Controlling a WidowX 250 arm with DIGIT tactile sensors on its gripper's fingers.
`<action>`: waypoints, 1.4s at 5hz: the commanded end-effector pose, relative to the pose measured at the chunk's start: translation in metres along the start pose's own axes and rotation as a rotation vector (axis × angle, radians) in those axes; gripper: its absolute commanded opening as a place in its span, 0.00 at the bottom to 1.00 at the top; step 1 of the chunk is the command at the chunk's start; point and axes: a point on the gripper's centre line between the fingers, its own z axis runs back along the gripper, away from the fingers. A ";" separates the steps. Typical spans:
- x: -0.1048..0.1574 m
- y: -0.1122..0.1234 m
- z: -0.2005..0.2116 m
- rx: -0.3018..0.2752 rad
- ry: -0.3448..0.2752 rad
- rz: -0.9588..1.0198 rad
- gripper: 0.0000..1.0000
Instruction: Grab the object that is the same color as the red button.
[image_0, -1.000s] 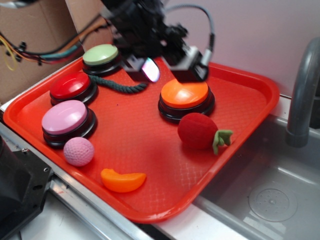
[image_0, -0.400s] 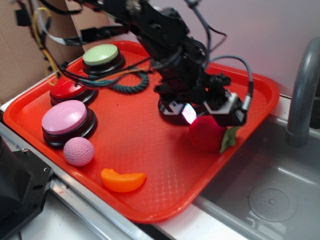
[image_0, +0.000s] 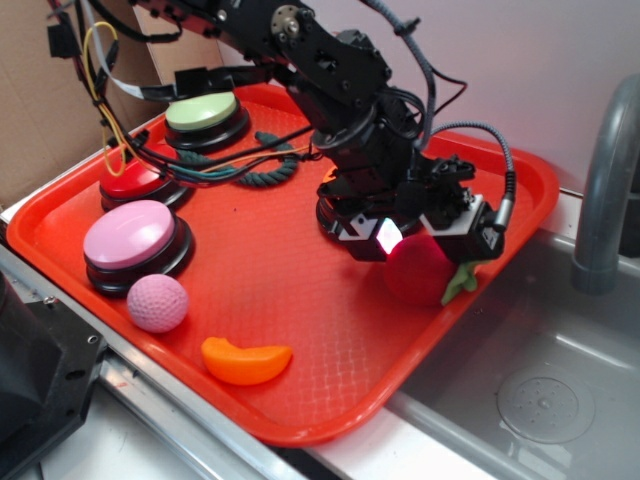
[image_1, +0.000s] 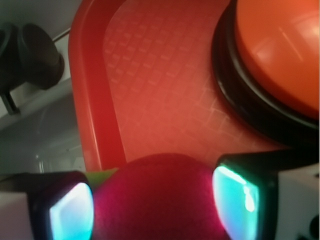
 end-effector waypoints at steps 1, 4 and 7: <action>0.008 -0.016 0.019 -0.025 -0.056 0.030 0.03; 0.008 -0.010 0.050 0.103 0.025 -0.031 0.00; 0.022 0.019 0.150 0.182 0.000 -0.254 0.00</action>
